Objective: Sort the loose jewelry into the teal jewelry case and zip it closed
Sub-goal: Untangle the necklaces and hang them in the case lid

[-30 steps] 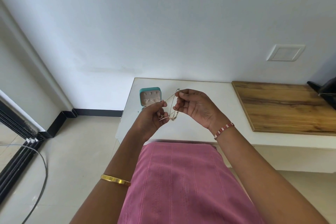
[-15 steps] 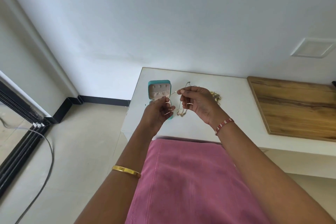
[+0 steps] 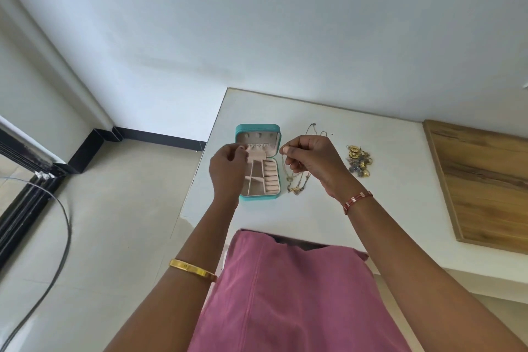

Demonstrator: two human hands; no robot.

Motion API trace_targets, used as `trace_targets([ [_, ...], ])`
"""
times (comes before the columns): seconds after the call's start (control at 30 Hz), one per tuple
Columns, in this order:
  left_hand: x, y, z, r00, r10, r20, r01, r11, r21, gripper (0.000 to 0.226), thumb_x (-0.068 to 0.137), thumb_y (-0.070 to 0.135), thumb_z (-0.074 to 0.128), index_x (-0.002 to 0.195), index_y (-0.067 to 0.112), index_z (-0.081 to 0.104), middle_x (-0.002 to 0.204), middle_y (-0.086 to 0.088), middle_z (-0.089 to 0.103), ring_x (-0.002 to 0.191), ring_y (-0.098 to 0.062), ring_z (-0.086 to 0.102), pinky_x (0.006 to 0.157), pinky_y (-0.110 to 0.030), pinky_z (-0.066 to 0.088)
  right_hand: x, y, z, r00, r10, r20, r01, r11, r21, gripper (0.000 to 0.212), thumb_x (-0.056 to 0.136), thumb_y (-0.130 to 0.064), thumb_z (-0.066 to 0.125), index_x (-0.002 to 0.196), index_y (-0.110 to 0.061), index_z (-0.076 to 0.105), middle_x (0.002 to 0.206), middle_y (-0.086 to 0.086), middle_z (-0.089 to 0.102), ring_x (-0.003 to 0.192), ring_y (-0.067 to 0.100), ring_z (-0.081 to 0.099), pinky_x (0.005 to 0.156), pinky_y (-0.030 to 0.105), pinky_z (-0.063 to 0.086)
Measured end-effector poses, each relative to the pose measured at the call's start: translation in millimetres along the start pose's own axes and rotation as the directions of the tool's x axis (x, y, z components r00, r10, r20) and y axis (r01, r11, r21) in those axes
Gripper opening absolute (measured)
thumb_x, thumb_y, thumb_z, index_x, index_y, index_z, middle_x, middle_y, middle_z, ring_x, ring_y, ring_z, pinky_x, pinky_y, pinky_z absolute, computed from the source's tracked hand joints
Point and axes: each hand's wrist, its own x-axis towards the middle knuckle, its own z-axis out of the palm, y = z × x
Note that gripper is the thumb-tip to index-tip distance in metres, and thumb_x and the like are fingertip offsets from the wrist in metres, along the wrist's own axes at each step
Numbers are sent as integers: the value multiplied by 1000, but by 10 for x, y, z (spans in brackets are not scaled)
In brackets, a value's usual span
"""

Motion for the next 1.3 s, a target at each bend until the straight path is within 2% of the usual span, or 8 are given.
trace_targets([
  [0.17,346,-155,35,975,169,-141,-150,979,137,6,92,18,52,97,19,52,94,-10,56,82,-18,53,77,-31,44,286,106,100,1000,-17,22,19,996,-91,10,86,-5,60,89,2,66,64,6,60,46,1,52,51,12,46],
  [0.27,516,-266,83,982,180,-62,-166,969,181,27,95,19,47,122,17,49,118,-4,51,106,-14,49,87,-23,38,428,169,192,999,-36,18,38,992,-118,11,86,-6,60,86,4,66,65,8,59,47,1,52,53,13,46],
  [0.4,698,-388,128,971,209,111,-228,953,197,39,99,20,37,137,18,40,139,-2,45,120,-9,43,96,-19,33,630,278,292,997,-82,-10,78,976,-205,13,84,-11,63,81,0,66,67,6,59,64,15,54,66,30,47],
  [0.5,799,-452,169,959,228,171,-256,952,169,37,100,26,34,133,17,47,132,-2,54,116,-12,50,94,-21,39,769,349,345,993,-114,-25,102,954,-283,12,84,-14,63,84,-2,67,70,3,61,69,16,57,70,29,50],
  [0.73,918,-481,224,980,169,105,-181,976,121,33,99,24,36,121,14,59,115,-4,65,100,-16,57,88,-34,47,953,374,435,976,-206,-65,169,915,-365,7,85,-12,62,81,-11,67,58,-10,52,52,3,47,54,7,39],
  [0.9,924,-440,258,988,127,83,-134,987,88,30,99,21,38,117,17,62,105,2,66,92,-10,57,85,-30,47,1052,360,531,962,-267,-52,215,865,-453,8,86,-12,61,84,-8,68,58,-12,51,55,4,49,61,16,44],
  [1.13,903,-452,241,992,87,91,-93,994,55,29,99,22,40,115,18,63,105,-1,68,95,-15,60,89,-35,48,1144,422,703,886,-458,-77,341,755,-560,10,86,-9,59,86,-5,68,82,10,68,77,25,63,72,37,54],
  [1.3,908,-482,268,993,75,88,-79,996,45,30,99,22,39,115,19,64,99,4,66,79,0,56,73,-15,46,1193,527,761,785,-603,-142,366,636,-679,10,83,-8,62,79,-3,69,77,13,66,77,29,61,68,33,54],
])
